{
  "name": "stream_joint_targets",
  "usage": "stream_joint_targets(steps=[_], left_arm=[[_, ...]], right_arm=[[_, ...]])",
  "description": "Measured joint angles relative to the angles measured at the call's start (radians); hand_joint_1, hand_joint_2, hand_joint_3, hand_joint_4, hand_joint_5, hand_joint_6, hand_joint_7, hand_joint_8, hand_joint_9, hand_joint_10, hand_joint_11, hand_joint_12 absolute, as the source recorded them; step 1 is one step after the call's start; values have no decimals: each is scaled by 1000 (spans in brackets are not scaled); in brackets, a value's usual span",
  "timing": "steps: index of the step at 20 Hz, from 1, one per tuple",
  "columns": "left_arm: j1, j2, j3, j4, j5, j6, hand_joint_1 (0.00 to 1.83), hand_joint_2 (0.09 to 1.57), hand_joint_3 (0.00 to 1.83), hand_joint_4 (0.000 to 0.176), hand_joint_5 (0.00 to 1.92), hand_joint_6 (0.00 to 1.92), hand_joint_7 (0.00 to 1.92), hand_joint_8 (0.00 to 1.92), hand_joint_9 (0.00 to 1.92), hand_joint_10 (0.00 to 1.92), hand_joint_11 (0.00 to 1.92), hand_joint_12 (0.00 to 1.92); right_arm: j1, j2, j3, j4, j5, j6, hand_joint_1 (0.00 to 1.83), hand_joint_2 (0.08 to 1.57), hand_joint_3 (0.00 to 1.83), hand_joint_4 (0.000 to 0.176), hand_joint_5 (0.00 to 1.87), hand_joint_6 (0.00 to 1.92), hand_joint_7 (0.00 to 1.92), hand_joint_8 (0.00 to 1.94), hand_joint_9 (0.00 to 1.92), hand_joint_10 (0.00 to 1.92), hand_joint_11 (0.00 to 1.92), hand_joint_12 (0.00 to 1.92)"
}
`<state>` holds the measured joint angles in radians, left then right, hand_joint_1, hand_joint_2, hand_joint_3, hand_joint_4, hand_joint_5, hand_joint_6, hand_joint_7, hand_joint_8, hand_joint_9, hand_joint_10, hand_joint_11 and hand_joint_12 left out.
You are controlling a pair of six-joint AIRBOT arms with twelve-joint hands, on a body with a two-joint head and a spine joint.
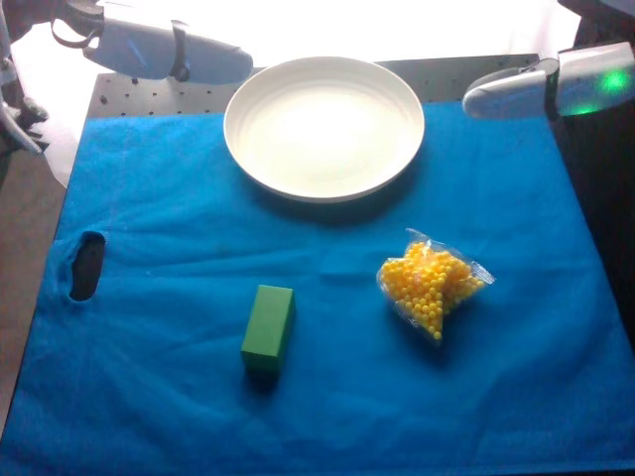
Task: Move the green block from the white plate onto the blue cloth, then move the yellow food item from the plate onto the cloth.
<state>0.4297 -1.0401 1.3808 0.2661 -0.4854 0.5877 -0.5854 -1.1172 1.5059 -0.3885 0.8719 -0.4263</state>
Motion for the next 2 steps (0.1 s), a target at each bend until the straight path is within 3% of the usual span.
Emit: stream_joint_targets(steps=[2], left_arm=[[0,0,-5,2,-13,4,543,858,0,126,76,3,198,0,89,0,0,84]], right_arm=[[0,-19,19,17,2,0,416,790,0,176,0,0,0,0,0,0,0,115]])
